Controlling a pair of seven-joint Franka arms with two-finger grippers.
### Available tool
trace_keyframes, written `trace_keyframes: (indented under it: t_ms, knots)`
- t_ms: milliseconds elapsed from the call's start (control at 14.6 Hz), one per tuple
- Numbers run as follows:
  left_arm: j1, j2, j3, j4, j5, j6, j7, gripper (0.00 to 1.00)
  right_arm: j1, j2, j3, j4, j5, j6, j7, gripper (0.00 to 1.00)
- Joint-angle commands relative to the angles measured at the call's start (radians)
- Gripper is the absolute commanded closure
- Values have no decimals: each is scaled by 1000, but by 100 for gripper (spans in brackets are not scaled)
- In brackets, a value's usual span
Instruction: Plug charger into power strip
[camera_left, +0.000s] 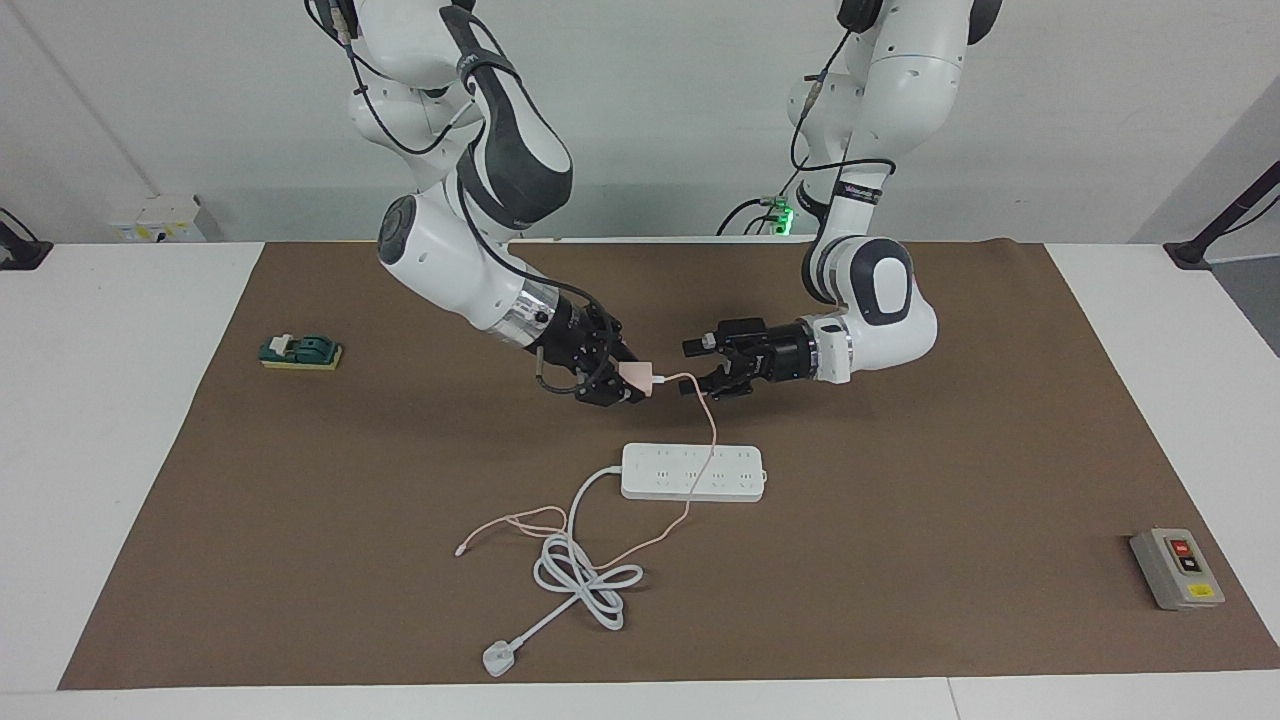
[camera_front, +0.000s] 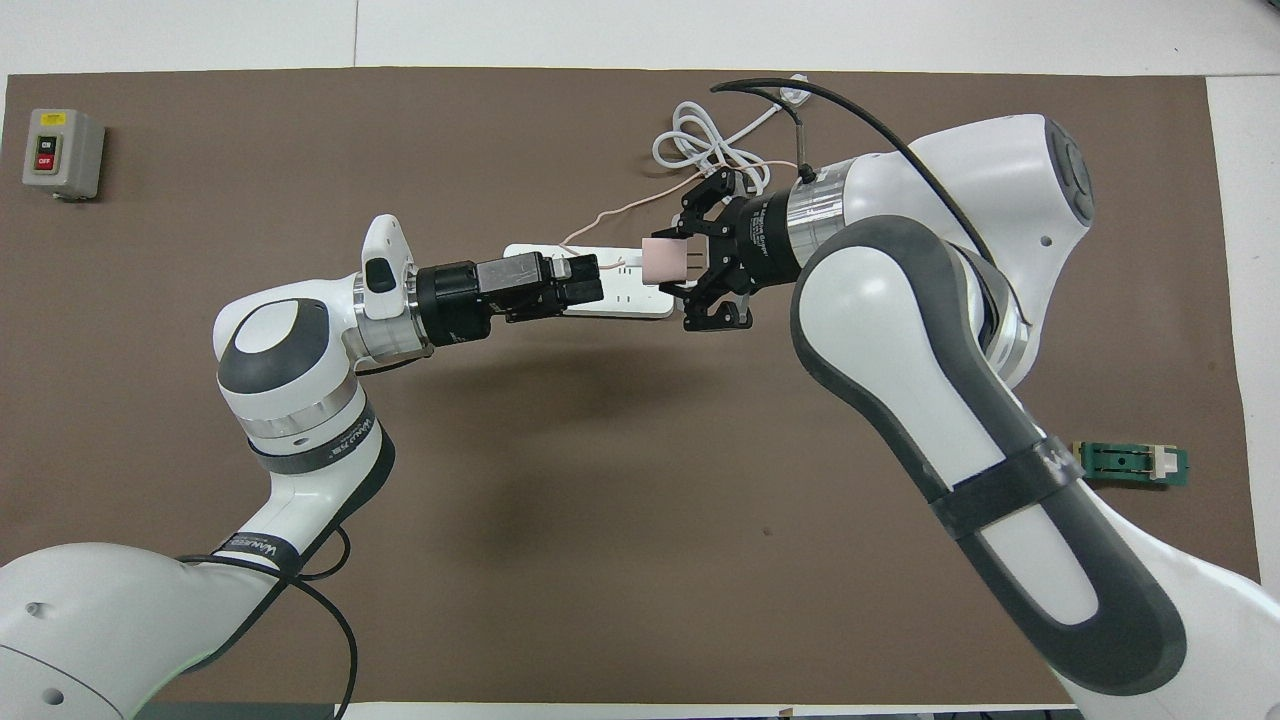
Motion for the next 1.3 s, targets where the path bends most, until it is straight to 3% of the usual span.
trace_keyframes:
  t_ms: [0,479,752,1231]
  knots:
    - [-12,2,8,-5,-18,6,11,0,24,21,-4,27,-24,9,22,100]
    - [-32,2,6,-6,-21,11,13,0,53,31,-4,28,-23,26,28,100]
    - [-64,4,8,1,-81,25,14,0,53,31,-4,28,-23,29,31,100]
    - [-59,4,8,0,-73,37,13,7,53,31,-2,28,-23,31,25,100]
